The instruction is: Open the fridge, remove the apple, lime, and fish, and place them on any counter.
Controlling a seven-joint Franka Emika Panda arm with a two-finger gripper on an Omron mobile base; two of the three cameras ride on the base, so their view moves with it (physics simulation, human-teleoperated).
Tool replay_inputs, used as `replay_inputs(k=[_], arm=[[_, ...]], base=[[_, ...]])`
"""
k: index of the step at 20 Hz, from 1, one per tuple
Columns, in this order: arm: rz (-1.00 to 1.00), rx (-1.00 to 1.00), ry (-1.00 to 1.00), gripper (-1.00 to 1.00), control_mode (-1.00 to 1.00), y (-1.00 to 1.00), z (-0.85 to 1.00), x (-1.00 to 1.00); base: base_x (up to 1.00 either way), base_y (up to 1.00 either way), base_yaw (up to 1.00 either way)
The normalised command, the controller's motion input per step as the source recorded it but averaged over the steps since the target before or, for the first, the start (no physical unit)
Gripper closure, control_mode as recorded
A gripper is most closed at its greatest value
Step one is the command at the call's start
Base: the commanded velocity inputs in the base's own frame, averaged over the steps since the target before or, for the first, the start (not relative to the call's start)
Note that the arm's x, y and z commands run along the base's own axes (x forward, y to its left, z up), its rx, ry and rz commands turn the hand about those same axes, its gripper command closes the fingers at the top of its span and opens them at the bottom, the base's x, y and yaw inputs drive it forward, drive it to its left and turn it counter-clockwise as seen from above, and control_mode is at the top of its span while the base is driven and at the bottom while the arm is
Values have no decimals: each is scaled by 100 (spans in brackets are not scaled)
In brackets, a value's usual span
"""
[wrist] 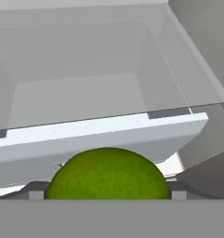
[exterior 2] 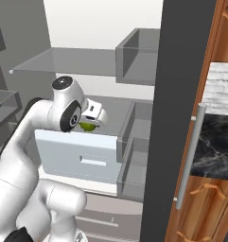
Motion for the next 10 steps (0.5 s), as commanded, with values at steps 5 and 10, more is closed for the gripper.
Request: replay_inputs(k=[5,10], arm=[[8,1,0,100,-100,30,48,-53],[10,0,1,100,-100,26,68,-79]], base=[[0,0,0],[0,0,0]])
